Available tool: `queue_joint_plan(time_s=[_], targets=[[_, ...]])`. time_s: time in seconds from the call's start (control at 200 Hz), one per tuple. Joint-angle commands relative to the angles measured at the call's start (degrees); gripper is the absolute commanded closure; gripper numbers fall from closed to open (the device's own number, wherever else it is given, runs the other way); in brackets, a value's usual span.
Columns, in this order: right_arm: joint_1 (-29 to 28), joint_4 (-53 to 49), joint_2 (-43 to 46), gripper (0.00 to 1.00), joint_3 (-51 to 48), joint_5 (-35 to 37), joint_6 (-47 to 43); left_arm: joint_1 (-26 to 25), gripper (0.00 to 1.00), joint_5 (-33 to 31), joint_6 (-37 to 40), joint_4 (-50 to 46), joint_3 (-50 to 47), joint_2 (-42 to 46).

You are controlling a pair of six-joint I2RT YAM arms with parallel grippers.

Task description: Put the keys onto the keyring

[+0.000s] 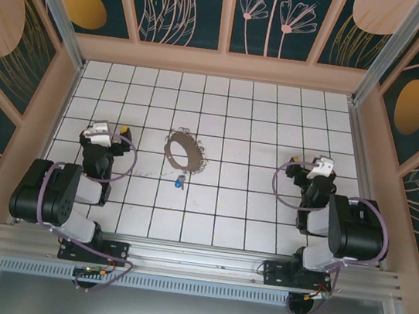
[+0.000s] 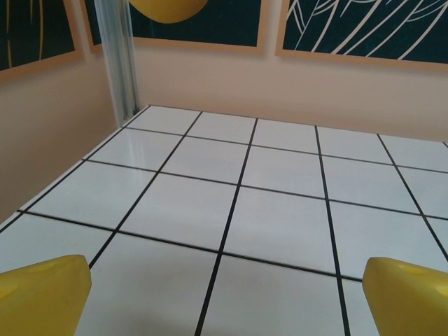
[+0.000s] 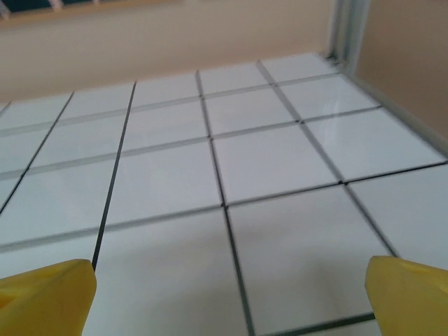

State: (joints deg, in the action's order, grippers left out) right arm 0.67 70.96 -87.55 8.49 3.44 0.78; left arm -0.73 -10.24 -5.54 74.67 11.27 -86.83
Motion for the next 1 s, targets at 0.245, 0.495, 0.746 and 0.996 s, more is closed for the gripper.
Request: queue_joint_plan(time_s=[0.245,0.495,0.746,0.996], targets=[[1.44,-0.21,-0.61,0.01,5.18,-5.6,-0.26,0.38,0.01,1.71,0.64,-2.34,2.79,-0.78],[1.4,-0.29,-0.69,0.01,5.25,-5.55,-0.24,0.38,0.01,1.67,0.71,-2.52,2.88,-0.74],[1.53,-0.47,-0.65,0.01,5.39,-5.72,-0.25,0.38,0.01,1.65,0.71,-2.51,2.88,-0.72],[1.71,-0.47,-0.62,0.01,5.42,-6.08,-0.16,0.38,0.01,1.63,0.7,-2.27,2.76,-0.66]])
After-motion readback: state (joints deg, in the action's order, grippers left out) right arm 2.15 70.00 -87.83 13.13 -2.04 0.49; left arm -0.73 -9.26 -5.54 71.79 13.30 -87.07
